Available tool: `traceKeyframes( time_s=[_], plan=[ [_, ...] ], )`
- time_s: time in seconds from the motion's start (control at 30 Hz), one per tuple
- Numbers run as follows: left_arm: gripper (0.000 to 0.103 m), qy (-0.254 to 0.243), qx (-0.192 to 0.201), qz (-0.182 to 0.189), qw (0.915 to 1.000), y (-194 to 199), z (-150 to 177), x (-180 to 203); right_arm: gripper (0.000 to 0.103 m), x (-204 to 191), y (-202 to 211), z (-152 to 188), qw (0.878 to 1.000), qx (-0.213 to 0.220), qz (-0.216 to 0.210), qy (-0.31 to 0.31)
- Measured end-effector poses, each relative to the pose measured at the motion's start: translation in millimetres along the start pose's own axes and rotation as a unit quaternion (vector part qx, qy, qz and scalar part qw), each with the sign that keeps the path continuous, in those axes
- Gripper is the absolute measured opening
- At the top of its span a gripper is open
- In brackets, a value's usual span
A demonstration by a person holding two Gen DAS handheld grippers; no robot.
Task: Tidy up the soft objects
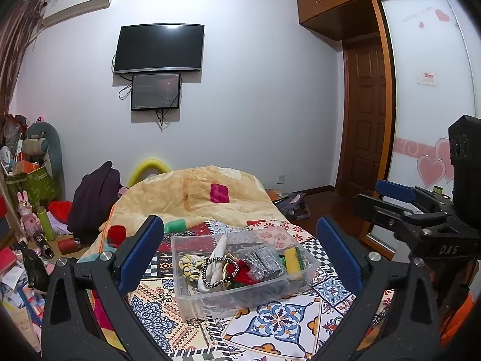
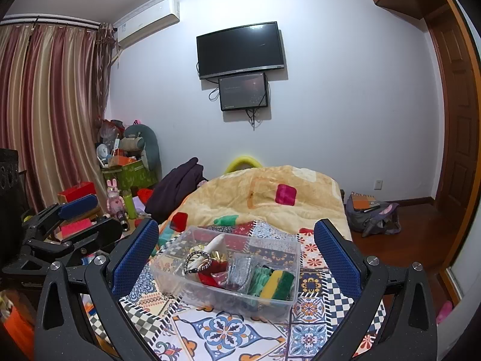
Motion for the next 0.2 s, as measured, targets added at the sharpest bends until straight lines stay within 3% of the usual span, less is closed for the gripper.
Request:
traceKeyframes(
  time_s=[0.2],
  plan=[
    [0.103, -0.006, 0.001, -0.001, 1.0, 3.8, -0.6, 2.6, 0.103, -0.4, -0.9, 0.4, 1.0, -0.003, 0.0, 0.001]
  ],
)
Point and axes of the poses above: each gripper's, at about its wrist camera, not at the fingertips, and y roughly against the way its jaws point, x to its right, z to its underside, the point moved 8 cm from there along -y, roughly the way its jaws point, and after that the axes turned 10 degrees about -z, right-handed, at the moved point
